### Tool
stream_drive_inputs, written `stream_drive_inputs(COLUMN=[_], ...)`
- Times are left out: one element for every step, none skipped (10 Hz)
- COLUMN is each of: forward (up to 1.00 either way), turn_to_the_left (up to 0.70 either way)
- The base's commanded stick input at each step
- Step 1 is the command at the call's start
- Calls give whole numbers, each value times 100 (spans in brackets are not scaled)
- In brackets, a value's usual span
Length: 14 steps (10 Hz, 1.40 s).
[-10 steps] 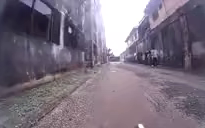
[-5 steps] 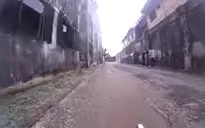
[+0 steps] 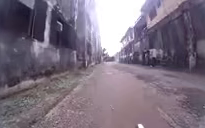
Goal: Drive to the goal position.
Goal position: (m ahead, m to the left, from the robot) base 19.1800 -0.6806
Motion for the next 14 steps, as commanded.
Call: stream_drive_inputs(forward=[70, 70, 70, 70, 70, 70, 70, 70, 70, 70, 70, 70, 70, 70], turn_to_the_left=[0, 0, -3, -8, -16, -25, -33, -35, -33, -13, 0, 0, 0, -35])
